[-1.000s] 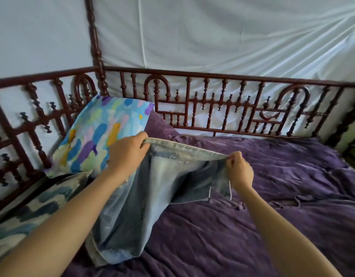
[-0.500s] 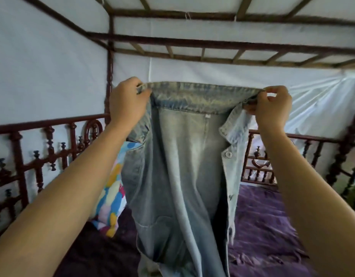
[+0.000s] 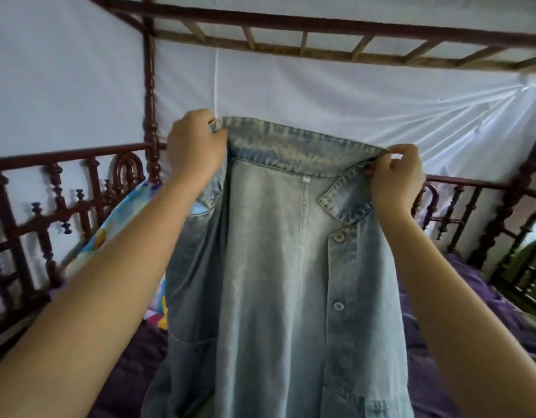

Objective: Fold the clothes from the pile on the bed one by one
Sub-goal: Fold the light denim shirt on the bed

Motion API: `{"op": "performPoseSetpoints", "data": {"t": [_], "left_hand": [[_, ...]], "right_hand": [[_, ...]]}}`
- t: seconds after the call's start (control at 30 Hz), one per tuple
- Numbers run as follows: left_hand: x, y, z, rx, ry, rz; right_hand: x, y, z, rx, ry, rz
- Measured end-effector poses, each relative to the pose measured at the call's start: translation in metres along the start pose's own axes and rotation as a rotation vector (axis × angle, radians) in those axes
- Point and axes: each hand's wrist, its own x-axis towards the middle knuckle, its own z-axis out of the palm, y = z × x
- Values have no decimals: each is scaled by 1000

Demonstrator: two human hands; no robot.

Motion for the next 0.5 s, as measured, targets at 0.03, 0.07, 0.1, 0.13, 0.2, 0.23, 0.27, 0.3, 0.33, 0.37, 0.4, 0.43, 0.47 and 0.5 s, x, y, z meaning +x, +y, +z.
{"op": "performPoseSetpoints", "data": {"t": [0.03,0.07,0.1,0.13,0.2,0.23,0.27,0.3,0.33,0.37,0.4,0.43,0.47,0.5], "left_hand": [[-3,-4,23,12,-64,-50],[-10,-12,47,18,-159,-130],[-22,-22,70,-10,-285,-241],[-36,-36,91,-66,-439,-351],[-78,-72,113,-186,-719,-498],[-104,-94,118,-172,-793,-537],[-131,-116,119,-86,-845,-570],[-160,-140,118,23,-885,-598],[-190,-163,114,140,-932,-647],[-223,-184,106,226,-987,-714],[-257,-204,95,288,-1048,-798],[-290,-221,81,323,-1096,-888],[-321,-235,68,346,-1119,-982],[-350,-248,55,343,-1122,-1064]], "right_hand": [[-4,15,10,-34,-64,55],[-11,32,20,-62,-181,129],[-20,51,30,-67,-339,217],[-33,71,38,-52,-499,309],[-69,111,43,-60,-716,446],[-93,133,41,-91,-780,468],[-118,154,36,-122,-840,476],[-146,174,29,-159,-903,492],[-177,192,20,-215,-971,526],[-208,210,11,-282,-1041,576],[-239,224,-1,-349,-1104,642],[-270,238,-12,-410,-1151,715],[-299,250,-24,-471,-1178,787],[-324,260,-37,-527,-1201,849]]}}
